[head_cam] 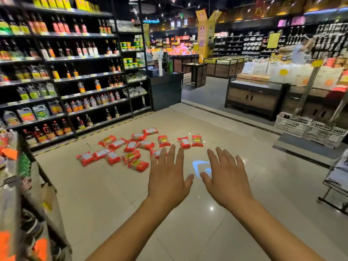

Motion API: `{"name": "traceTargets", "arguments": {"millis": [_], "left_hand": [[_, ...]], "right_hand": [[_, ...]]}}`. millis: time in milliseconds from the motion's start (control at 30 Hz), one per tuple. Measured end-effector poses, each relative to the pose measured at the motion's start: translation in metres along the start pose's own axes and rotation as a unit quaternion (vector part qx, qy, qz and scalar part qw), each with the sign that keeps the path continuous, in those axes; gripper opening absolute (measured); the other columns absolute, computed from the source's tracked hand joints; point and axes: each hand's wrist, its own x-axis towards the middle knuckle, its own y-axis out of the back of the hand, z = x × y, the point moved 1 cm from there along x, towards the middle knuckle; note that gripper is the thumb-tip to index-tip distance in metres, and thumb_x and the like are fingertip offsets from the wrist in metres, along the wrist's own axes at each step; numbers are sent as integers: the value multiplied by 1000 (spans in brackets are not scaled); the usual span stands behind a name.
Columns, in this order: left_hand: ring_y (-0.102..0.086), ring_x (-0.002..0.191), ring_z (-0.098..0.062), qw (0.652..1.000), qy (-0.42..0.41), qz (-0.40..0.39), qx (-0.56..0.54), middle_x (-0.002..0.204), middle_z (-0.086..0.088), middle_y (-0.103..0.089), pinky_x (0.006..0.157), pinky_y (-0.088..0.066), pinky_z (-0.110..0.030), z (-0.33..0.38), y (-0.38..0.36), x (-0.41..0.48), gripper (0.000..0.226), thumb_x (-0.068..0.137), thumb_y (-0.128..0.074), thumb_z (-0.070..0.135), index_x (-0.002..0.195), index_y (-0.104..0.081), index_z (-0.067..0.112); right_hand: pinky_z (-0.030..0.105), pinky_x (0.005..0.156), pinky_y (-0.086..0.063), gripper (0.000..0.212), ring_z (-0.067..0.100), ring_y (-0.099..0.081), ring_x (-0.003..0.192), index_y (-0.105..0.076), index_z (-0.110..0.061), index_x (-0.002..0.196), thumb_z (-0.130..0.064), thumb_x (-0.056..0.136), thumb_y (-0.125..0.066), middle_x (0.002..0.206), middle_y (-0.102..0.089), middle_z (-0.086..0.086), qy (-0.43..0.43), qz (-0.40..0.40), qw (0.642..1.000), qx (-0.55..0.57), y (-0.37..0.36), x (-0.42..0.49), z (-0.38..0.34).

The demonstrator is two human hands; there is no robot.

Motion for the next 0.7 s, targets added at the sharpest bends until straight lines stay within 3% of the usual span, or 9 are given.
{"name": "traceTargets", "arguments": {"millis": [333, 700], "left_hand": [[7, 160, -30, 999, 32, 10, 32, 174, -4, 5, 125, 7, -50, 41, -24, 160, 83, 102, -30, 68, 166, 3, 27], [9, 160, -30, 998, 44, -23, 33, 174, -5, 8, 128, 5, -52, 51, -64, 279, 82, 103, -28, 67, 165, 5, 26]], "right_hand": [[49, 126, -7, 73, 27, -8, 158, -8, -25, 163, -56, 104, -38, 171, -8, 6, 15, 17, 999, 32, -8, 168, 80], [48, 126, -6, 73, 26, -6, 158, -7, -26, 162, -58, 104, -35, 172, -6, 5, 25, -7, 999, 30, -33, 290, 120]]}}
